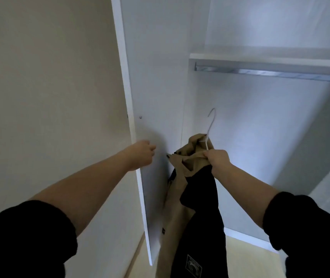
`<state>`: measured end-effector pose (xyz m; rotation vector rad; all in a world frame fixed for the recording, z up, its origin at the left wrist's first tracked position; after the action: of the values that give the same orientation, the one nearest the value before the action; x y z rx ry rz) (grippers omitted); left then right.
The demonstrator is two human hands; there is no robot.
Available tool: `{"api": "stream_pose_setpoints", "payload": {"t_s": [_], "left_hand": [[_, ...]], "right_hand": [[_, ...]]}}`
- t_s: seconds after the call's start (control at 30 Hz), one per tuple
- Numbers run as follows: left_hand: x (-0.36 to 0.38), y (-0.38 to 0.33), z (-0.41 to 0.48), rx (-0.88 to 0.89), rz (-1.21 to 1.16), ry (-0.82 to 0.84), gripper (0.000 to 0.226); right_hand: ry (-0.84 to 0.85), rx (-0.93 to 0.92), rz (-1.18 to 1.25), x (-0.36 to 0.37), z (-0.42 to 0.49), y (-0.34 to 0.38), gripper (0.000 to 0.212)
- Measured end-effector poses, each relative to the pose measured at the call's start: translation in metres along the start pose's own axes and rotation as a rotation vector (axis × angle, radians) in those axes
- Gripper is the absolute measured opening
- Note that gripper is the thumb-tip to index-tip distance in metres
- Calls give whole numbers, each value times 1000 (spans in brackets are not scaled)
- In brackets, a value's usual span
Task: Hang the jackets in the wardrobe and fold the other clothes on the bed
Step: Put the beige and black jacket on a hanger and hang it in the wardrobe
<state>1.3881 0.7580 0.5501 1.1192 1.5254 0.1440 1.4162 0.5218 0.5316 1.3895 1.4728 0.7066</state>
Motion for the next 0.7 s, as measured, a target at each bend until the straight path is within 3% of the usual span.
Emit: {"api": "stream_pose_setpoints", "payload": {"t_s": [0.07,0.13,0.2,0.3,0.37,0.43,0.53,0.7], "left_hand": [[-12,-4,7,-71,-295,-82,24],[-29,-3,15,-209,-852,-112,36],[-47,2,24,-240,-1340,-133,45],[-65,3,38,-105,-1809,55,55],[-72,-3,50,-13,-1820,152,50],[-77,-9,67,26,-1677,148,37],[-81,-12,96,-60,-1590,72,17],[-82,-4,146,-252,-1363,-175,22]], "right_hand": [[-22,24,93,5,0,6,37],[-1,53,207,6,0,14,35],[38,65,306,5,4,21,32],[51,50,302,-2,11,28,31],[44,22,272,-6,18,31,25],[40,8,246,-9,27,35,13],[48,-25,222,-15,46,41,11],[86,-65,202,-35,88,51,9]]}}
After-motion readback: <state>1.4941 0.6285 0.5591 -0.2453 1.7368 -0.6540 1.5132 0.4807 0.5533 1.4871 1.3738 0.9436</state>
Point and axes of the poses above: each hand's wrist, its own z-axis towards the middle knuckle, its own x-axis out of the palm, y = z × x, the point moved 3 cm from there along z, towards the middle knuckle, and after that the axes turned 9 degrees about -z, right-handed, at the moved point
